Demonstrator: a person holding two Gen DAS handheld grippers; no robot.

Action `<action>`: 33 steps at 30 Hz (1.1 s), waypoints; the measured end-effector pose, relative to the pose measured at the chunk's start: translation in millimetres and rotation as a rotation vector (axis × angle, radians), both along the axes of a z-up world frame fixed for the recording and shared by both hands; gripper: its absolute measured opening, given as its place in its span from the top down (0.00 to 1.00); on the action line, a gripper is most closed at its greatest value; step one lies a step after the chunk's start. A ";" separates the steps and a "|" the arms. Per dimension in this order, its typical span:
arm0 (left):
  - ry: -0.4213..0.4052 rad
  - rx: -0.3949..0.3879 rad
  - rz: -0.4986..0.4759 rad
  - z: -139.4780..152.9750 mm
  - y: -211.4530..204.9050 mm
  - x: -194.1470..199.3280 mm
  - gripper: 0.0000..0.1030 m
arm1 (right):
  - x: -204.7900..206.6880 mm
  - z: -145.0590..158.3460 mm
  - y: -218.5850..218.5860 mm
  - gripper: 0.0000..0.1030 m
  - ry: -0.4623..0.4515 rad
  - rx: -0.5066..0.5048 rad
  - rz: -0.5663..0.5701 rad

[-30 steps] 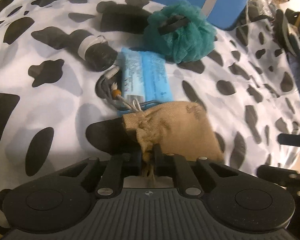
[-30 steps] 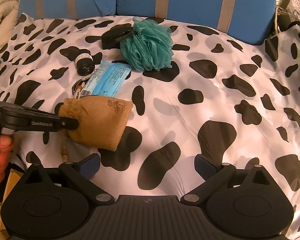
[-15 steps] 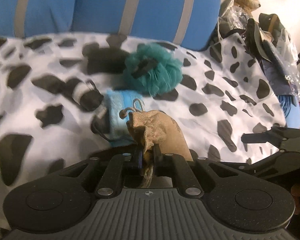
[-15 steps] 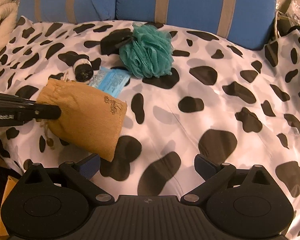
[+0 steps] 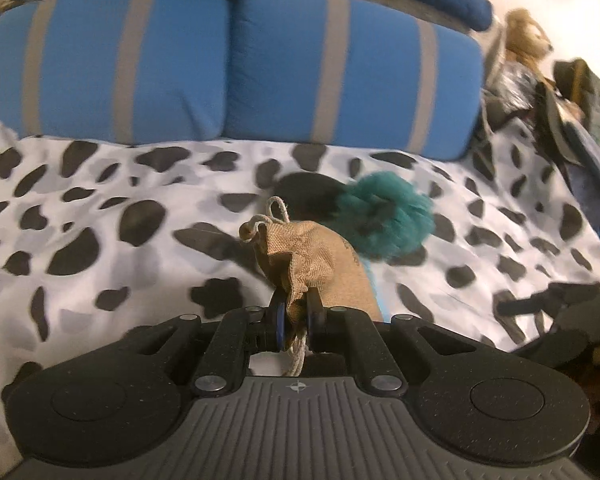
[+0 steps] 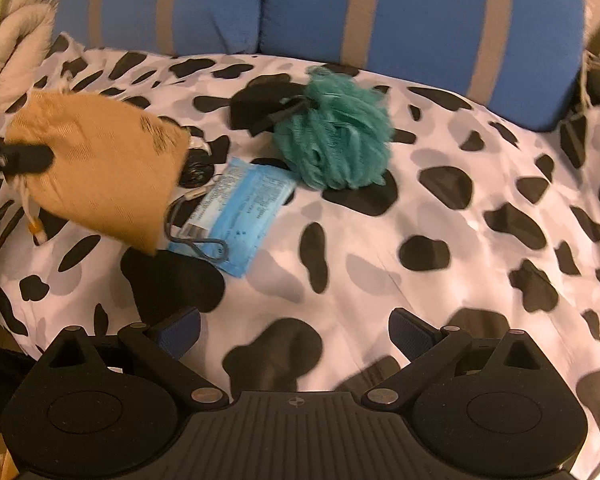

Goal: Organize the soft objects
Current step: 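Lift the tan pouch with the left tool while the right tool reaches toward the thin black cable, then grasp the thin black cable with the right tool while the left tool holds the pouch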

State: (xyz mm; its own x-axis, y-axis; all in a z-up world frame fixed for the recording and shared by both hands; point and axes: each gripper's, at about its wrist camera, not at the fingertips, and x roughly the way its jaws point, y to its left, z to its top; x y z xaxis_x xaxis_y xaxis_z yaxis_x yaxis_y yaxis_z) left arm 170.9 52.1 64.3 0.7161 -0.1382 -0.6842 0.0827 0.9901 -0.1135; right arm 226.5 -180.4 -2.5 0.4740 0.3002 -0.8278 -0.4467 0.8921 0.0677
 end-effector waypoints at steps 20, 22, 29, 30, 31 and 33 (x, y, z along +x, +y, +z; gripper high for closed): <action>-0.003 -0.004 0.163 8.1 61.2 1.0 0.91 | 22.9 -25.5 121.0 0.36 -0.136 -0.074 0.369; 0.009 -0.012 0.157 6.6 61.3 1.7 0.91 | 27.8 -30.5 130.8 0.43 -0.129 -0.078 0.381; 0.010 -0.020 0.151 7.4 60.7 3.6 0.91 | 44.9 -40.0 144.7 0.61 -0.124 -0.064 0.363; 0.008 -0.020 0.150 7.2 60.5 3.1 0.91 | 49.2 -41.2 145.5 0.66 -0.106 -0.054 0.351; 0.008 -0.018 0.149 7.4 59.6 3.9 0.91 | 53.8 -44.1 146.1 0.76 -0.075 -0.045 0.337; 0.013 -0.016 0.146 6.2 57.9 5.2 0.91 | 58.0 -48.1 144.0 0.80 -0.047 -0.015 0.315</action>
